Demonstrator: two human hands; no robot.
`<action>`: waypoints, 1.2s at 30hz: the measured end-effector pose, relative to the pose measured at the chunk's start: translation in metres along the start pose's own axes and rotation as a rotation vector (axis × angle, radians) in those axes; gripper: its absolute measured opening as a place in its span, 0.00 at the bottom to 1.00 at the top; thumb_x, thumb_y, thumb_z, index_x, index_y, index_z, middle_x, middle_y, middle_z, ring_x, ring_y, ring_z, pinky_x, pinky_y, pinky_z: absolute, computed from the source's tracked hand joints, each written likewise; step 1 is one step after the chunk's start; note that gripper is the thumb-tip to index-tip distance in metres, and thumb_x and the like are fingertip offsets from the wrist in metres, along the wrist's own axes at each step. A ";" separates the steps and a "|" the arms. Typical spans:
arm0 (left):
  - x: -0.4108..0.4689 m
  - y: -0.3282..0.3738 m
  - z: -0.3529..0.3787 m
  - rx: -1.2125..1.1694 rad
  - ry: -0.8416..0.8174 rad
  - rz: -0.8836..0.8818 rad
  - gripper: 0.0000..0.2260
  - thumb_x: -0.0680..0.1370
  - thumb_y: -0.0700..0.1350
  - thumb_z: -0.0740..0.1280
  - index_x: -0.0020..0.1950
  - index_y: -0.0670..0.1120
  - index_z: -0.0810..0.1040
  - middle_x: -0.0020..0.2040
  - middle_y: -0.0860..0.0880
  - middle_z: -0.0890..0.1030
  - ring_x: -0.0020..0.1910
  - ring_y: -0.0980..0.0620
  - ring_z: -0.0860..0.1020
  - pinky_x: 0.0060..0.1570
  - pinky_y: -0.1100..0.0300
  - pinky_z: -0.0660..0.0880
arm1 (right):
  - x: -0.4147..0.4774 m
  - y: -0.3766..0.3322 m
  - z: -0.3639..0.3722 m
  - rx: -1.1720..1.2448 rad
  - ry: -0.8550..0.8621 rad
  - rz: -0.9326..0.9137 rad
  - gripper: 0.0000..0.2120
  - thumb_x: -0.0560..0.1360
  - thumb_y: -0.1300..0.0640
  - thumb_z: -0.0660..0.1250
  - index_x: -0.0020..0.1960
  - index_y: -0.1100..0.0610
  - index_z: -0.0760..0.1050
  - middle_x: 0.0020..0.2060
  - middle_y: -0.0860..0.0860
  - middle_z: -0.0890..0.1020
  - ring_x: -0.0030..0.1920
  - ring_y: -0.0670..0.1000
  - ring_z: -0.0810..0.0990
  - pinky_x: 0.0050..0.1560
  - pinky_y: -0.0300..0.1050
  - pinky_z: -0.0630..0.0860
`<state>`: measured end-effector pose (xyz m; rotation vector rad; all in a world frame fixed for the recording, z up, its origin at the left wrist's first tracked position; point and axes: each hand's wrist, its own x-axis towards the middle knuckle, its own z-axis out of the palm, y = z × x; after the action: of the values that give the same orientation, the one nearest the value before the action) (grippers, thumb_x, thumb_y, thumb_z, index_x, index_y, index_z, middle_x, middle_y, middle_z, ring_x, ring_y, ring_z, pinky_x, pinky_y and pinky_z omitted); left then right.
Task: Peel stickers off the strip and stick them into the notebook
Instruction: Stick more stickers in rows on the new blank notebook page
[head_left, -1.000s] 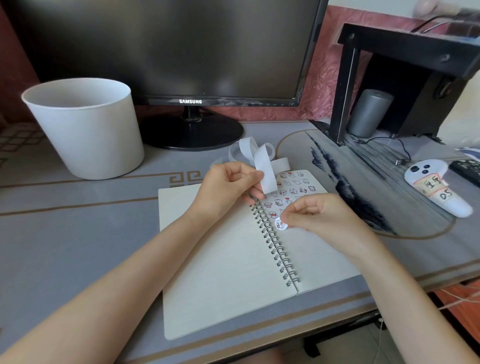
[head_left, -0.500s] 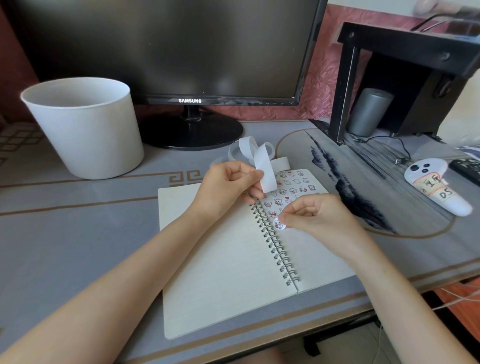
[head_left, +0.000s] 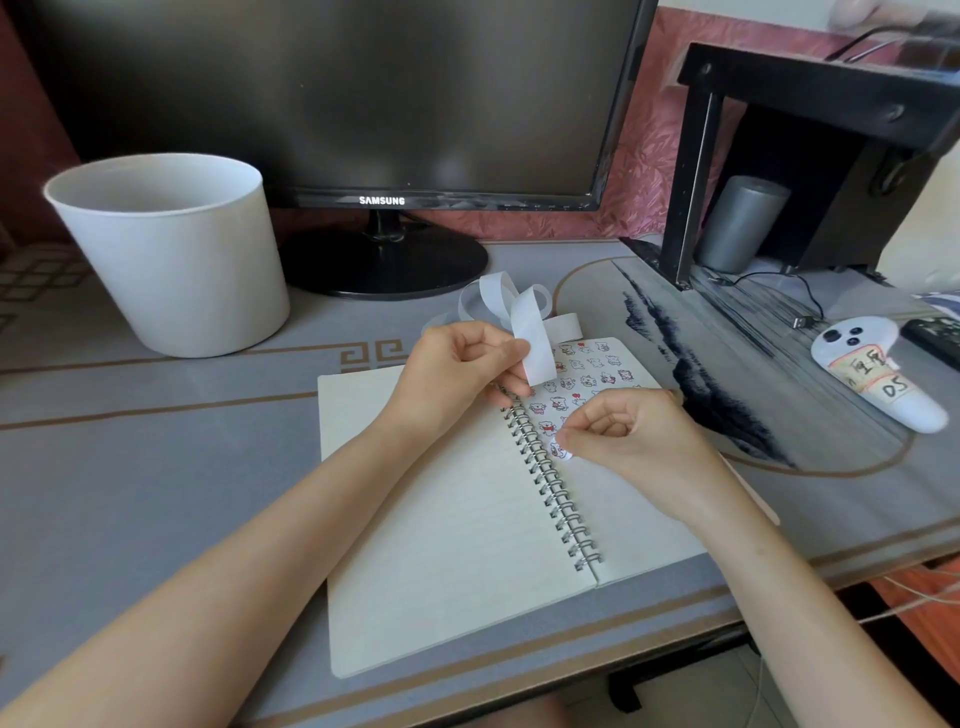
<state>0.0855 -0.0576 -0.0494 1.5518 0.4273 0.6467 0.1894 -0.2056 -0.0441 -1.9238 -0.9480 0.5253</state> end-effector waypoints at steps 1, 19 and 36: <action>0.000 0.000 0.000 0.001 0.001 -0.001 0.06 0.78 0.39 0.66 0.43 0.37 0.78 0.37 0.44 0.84 0.33 0.52 0.82 0.34 0.63 0.78 | 0.000 0.001 0.000 -0.012 0.010 -0.003 0.06 0.67 0.63 0.74 0.34 0.55 0.80 0.30 0.50 0.80 0.28 0.40 0.71 0.34 0.31 0.69; -0.001 0.001 0.000 0.020 0.002 -0.003 0.06 0.78 0.39 0.66 0.42 0.38 0.78 0.36 0.46 0.84 0.33 0.52 0.82 0.35 0.63 0.78 | 0.000 0.006 0.001 -0.014 0.025 -0.042 0.06 0.67 0.61 0.75 0.34 0.54 0.80 0.28 0.46 0.79 0.27 0.39 0.70 0.33 0.32 0.67; 0.000 0.001 0.001 0.022 0.000 0.001 0.06 0.78 0.39 0.66 0.42 0.39 0.78 0.36 0.46 0.84 0.33 0.53 0.82 0.34 0.63 0.79 | -0.002 0.011 0.004 -0.104 0.062 -0.097 0.05 0.67 0.59 0.74 0.34 0.54 0.80 0.24 0.40 0.77 0.26 0.40 0.70 0.34 0.37 0.67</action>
<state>0.0856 -0.0586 -0.0485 1.5725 0.4349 0.6451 0.1901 -0.2080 -0.0555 -1.9635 -1.0399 0.3644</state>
